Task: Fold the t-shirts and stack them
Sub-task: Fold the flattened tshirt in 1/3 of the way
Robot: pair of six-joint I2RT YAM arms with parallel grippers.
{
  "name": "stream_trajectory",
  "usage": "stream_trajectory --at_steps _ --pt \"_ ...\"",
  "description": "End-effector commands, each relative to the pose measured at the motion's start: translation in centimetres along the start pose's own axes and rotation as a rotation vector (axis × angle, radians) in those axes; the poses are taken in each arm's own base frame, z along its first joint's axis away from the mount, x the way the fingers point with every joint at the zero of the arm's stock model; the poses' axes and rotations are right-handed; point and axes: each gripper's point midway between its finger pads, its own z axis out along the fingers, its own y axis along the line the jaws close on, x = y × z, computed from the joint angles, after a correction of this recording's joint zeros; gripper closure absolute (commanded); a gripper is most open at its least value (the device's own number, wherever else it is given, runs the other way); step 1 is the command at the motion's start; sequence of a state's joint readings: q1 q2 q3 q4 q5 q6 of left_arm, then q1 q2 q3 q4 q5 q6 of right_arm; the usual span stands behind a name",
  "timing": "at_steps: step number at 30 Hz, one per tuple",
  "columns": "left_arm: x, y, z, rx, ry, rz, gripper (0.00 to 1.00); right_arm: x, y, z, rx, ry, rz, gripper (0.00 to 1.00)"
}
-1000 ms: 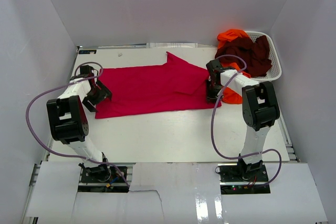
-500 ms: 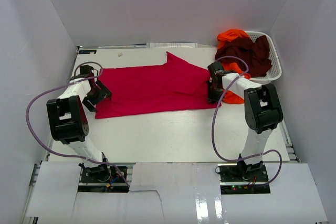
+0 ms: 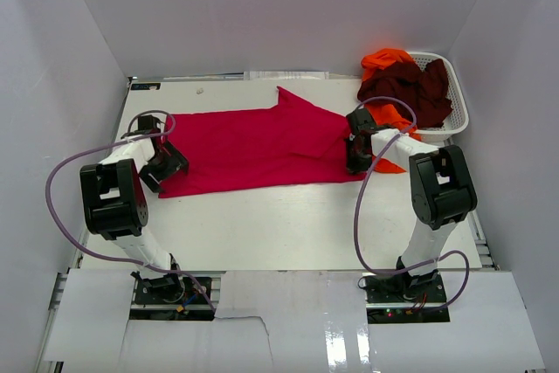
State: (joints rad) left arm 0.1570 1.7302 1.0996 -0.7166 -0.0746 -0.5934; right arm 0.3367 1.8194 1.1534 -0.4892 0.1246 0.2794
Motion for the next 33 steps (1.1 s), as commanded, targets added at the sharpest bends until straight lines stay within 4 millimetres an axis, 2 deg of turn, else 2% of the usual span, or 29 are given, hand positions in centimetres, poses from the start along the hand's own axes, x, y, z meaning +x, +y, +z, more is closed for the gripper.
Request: stream_trajectory --at_steps 1,11,18,24,30,33 --pt "0.5 0.0 0.1 -0.008 -0.011 0.018 0.06 7.9 -1.1 0.8 0.043 0.266 -0.022 0.82" --pt "2.0 1.9 1.1 -0.111 0.034 0.091 0.09 10.0 -1.5 -0.1 0.064 0.306 -0.043 0.82" --pt "2.9 3.6 0.7 -0.170 0.033 0.119 0.10 11.5 -2.1 -1.5 0.092 0.333 -0.054 0.81" --pt "4.0 4.7 -0.5 -0.181 0.047 0.133 0.10 12.9 -2.9 -3.1 0.118 0.350 -0.053 0.80" --pt "4.9 4.9 -2.2 -0.143 0.049 0.139 0.09 15.3 -3.6 -4.6 0.150 0.372 -0.034 0.79" --pt "5.1 4.9 -2.8 -0.133 0.039 0.134 0.09 14.9 -3.9 -5.6 0.179 0.319 -0.026 0.71"
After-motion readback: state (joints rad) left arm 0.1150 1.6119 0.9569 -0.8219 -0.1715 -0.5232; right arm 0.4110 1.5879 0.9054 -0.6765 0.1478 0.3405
